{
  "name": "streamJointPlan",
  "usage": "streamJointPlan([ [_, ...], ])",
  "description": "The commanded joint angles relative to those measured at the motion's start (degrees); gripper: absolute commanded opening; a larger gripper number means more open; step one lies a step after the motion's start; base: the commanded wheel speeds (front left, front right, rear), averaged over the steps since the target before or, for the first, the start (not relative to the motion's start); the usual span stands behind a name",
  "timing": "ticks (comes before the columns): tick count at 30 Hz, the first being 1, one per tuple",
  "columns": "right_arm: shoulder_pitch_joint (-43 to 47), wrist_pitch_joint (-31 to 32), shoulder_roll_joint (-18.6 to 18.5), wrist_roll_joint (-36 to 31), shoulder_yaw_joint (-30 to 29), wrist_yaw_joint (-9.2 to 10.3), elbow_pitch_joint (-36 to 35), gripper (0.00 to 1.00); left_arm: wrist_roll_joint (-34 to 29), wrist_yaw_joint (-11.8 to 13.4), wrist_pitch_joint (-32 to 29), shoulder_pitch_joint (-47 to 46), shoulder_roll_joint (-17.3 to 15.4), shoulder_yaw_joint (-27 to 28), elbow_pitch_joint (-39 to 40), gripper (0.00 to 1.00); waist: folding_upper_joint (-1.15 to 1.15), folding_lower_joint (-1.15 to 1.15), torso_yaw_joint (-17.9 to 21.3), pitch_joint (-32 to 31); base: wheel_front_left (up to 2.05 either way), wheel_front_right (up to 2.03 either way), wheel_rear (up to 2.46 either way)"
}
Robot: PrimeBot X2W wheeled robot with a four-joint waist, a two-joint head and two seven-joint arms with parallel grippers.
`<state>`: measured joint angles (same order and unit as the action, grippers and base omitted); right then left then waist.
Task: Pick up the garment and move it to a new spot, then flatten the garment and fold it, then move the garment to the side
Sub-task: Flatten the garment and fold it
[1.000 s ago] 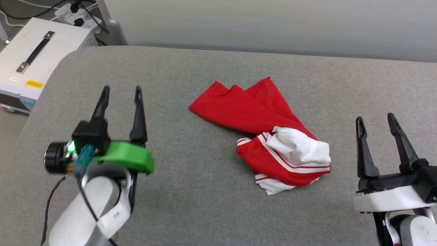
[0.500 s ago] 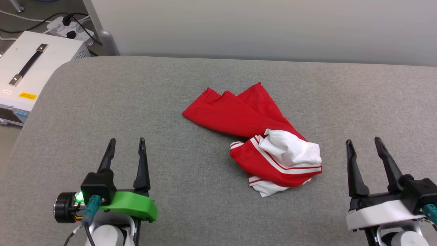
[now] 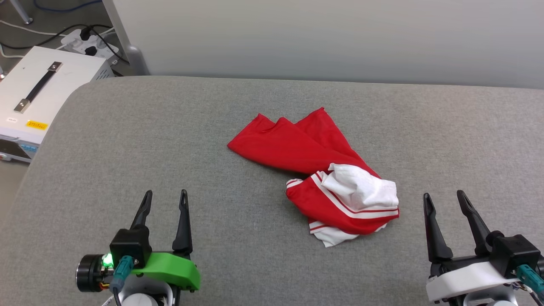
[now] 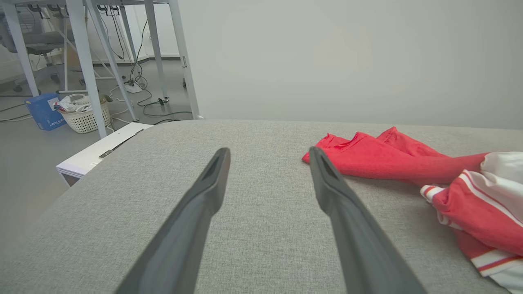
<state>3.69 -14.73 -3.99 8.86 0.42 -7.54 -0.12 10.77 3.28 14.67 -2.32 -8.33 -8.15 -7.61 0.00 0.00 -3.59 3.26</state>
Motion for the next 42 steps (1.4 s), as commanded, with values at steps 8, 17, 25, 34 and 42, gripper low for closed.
streamJointPlan([
  [8,-1.16,-0.27,-0.71,-0.12,0.11,0.05,-1.11,1.00,-2.65,-2.32,0.32,0.89,2.22,2.54,-0.82,1.00,0.00,0.00,-0.41,0.29,0.00,0.00,0.00],
  [17,-14.98,-0.27,-9.65,2.64,3.21,0.05,-3.71,1.00,-4.29,-3.94,0.32,-0.69,3.53,4.24,-1.28,1.00,0.00,0.00,-1.25,2.43,0.00,0.00,0.00],
  [25,-36.57,9.41,-28.21,16.83,24.72,0.05,9.23,1.00,-4.70,-4.38,0.32,-3.04,4.75,4.19,-0.86,1.00,0.00,0.00,-3.74,6.93,0.00,0.00,0.00],
  [34,-54.66,42.61,-39.20,40.69,48.23,0.05,12.96,1.00,-4.06,-3.86,0.33,-6.39,5.37,2.92,0.57,1.00,0.00,0.00,-7.87,12.33,0.00,0.00,0.00],
  [42,-61.06,50.24,-36.50,44.57,62.18,0.05,23.01,1.00,-0.67,-1.13,0.33,-10.04,5.44,-0.85,3.40,1.00,0.00,0.00,-12.08,18.98,0.00,0.00,0.00],
])
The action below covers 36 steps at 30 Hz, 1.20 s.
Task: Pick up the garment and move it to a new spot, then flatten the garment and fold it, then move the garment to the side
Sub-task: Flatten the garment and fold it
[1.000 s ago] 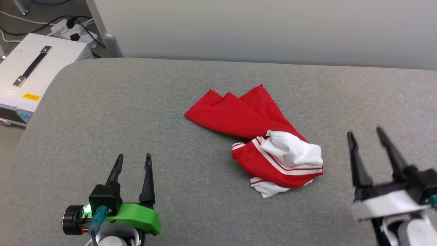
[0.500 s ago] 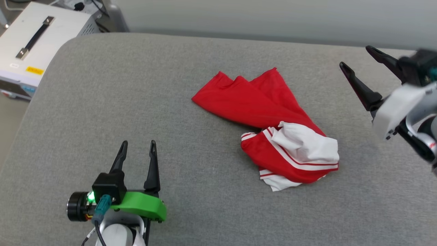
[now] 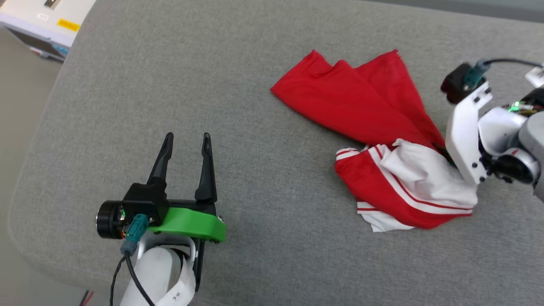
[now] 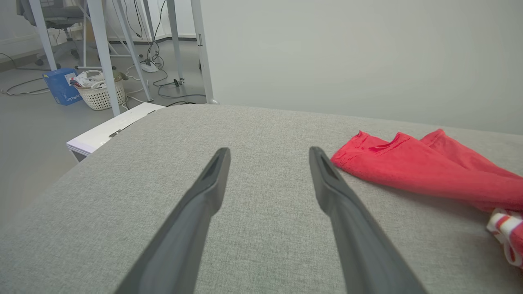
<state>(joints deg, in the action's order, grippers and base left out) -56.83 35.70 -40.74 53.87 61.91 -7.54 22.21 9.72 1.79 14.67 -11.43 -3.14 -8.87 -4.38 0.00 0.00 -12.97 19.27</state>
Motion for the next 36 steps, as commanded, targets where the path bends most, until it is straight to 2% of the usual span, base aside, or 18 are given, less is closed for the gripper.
streamJointPlan([
  [1,-0.27,-0.23,0.56,-0.54,1.98,0.05,2.00,1.00,0.53,0.58,0.33,-1.17,0.25,-0.40,0.16,1.00,0.00,0.00,-3.02,3.28,0.00,0.00,0.00],
  [5,2.36,0.56,2.02,2.05,6.59,0.05,6.60,1.00,0.87,1.21,0.33,-1.53,0.25,-0.68,-0.16,1.00,0.00,0.00,-3.73,3.52,0.00,0.00,0.00],
  [8,3.09,-2.26,2.97,3.95,7.99,0.05,6.73,1.00,0.65,1.41,0.33,-1.03,0.25,-0.25,-0.59,1.00,0.00,0.00,-3.25,2.42,0.00,0.00,0.00],
  [9,3.06,-3.54,3.13,4.46,8.15,0.05,6.59,0.33,0.53,1.44,0.33,-0.78,0.25,0.00,-0.70,1.00,0.00,0.00,-2.97,1.98,0.00,0.00,0.00],
  [10,2.90,-5.55,3.30,5.28,8.20,0.05,6.51,0.00,0.37,1.46,0.33,-0.41,0.25,0.52,-0.84,1.00,0.00,0.00,-2.44,1.12,0.00,0.00,0.00],
  [17,0.08,-19.83,2.14,7.39,6.25,0.05,3.61,0.00,-0.90,0.98,0.33,1.85,0.25,2.28,-0.93,1.00,0.00,0.00,0.38,-3.67,0.00,0.00,0.00],
  [24,-3.02,-29.22,-2.55,10.10,1.42,0.05,1.19,0.00,-1.49,0.39,0.33,3.31,0.26,3.62,-0.41,1.00,0.00,0.00,2.66,-5.09,0.00,0.00,0.00],
  [31,-3.81,-33.81,-5.80,11.22,-3.31,0.05,8.78,0.00,-1.00,0.61,0.33,3.10,0.26,3.52,-0.12,1.00,0.00,0.00,3.67,-3.37,0.00,0.00,0.00],
  [36,-1.21,-36.19,-8.04,12.09,-5.86,0.05,15.78,0.00,-0.76,0.92,0.33,2.86,0.26,3.37,0.01,1.00,0.00,0.00,3.87,-2.30,0.00,0.00,0.00],
])
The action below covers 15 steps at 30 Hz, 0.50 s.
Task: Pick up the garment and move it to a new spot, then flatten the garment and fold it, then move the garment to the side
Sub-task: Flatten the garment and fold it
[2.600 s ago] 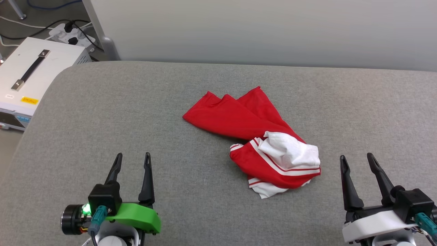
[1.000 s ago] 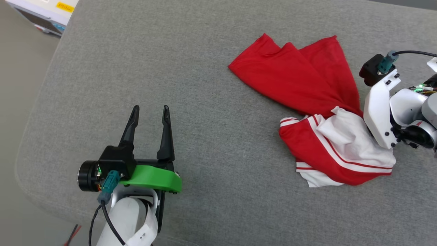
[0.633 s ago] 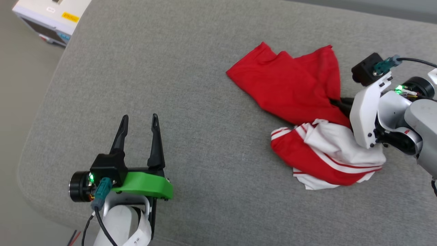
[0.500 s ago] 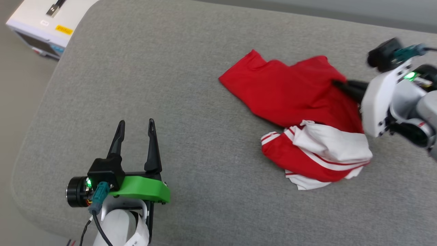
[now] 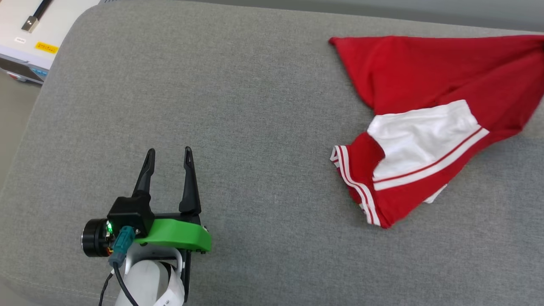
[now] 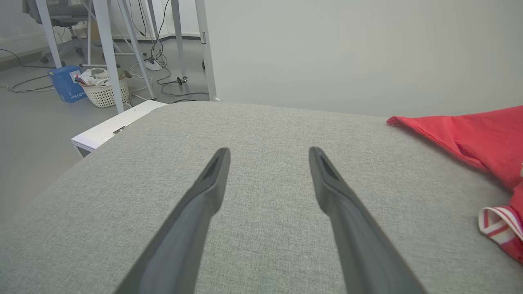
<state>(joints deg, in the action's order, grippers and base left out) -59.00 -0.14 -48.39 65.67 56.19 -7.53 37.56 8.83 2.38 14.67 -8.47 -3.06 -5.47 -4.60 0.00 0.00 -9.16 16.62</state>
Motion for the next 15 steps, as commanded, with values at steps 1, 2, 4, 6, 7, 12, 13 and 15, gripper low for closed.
streamJointPlan([
  [1,1.82,-0.49,-0.78,0.62,-0.56,0.04,2.08,0.00,0.19,0.42,0.33,-0.21,0.18,-0.05,0.33,1.00,0.00,0.00,0.04,0.66,0.00,0.00,0.00],
  [2,2.70,-0.30,-0.90,1.07,-0.80,0.04,3.47,0.00,0.23,0.49,0.33,-0.31,0.18,-0.09,0.39,1.00,0.00,0.00,0.01,0.80,0.00,0.00,0.00],
  [4,4.94,1.25,-1.24,1.59,-0.55,0.04,6.67,0.00,0.32,0.55,0.33,-0.52,0.18,-0.38,0.41,1.00,0.00,0.00,-0.27,1.26,0.00,0.00,0.00],
  [6,7.45,3.15,-1.19,2.24,-0.07,0.04,9.75,0.00,0.43,0.60,0.33,-0.86,0.18,-0.82,0.37,1.00,0.00,0.00,-0.68,1.67,0.00,0.00,0.00],
  [7,8.95,4.48,-0.84,2.79,0.25,0.04,11.38,0.00,0.48,0.64,0.33,-1.00,0.18,-1.03,0.34,1.00,0.00,0.00,-0.85,1.83,0.00,0.00,0.00],
  [12,14.48,9.22,2.04,6.04,0.87,0.04,15.55,0.00,0.58,0.70,0.33,-1.36,0.18,-1.31,-0.02,1.00,0.00,0.00,-1.23,2.10,0.00,0.00,0.00],
  [13,14.95,8.40,2.66,6.87,0.22,0.04,15.92,0.00,0.56,0.73,0.33,-1.33,0.18,-1.32,-0.14,1.00,0.00,0.00,-1.22,1.91,0.00,0.00,0.00],
  [15,15.36,5.83,3.47,7.48,-0.75,0.04,16.32,0.36,0.44,0.77,0.33,-1.11,0.18,-1.27,-0.46,1.00,0.00,0.00,-1.08,1.31,0.00,0.00,0.00],
])
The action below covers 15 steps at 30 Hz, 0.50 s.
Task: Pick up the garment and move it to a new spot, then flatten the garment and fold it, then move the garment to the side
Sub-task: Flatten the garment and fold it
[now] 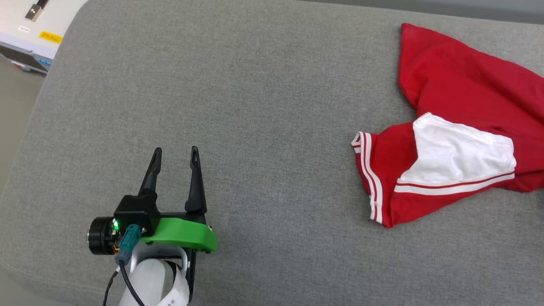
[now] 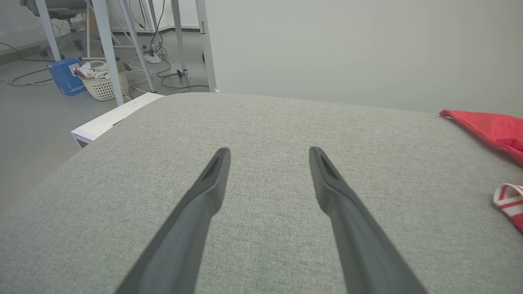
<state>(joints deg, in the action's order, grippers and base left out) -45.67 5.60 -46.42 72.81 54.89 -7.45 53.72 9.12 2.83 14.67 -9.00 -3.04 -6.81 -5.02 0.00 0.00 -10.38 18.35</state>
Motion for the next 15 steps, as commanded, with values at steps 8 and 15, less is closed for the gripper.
streamJointPlan([
  [8,1.96,-18.41,1.77,-2.49,-3.27,-0.03,-0.21,1.00,-1.23,0.02,0.33,1.39,0.16,0.84,-0.19,1.00,0.00,0.00,1.27,-4.36,0.00,0.00,0.00],
  [15,1.97,-20.55,1.76,-9.33,-9.64,-0.03,-7.06,1.00,-2.38,-0.35,0.33,3.11,0.16,1.67,0.64,1.00,0.00,0.00,2.54,-5.77,0.00,0.00,0.00],
])
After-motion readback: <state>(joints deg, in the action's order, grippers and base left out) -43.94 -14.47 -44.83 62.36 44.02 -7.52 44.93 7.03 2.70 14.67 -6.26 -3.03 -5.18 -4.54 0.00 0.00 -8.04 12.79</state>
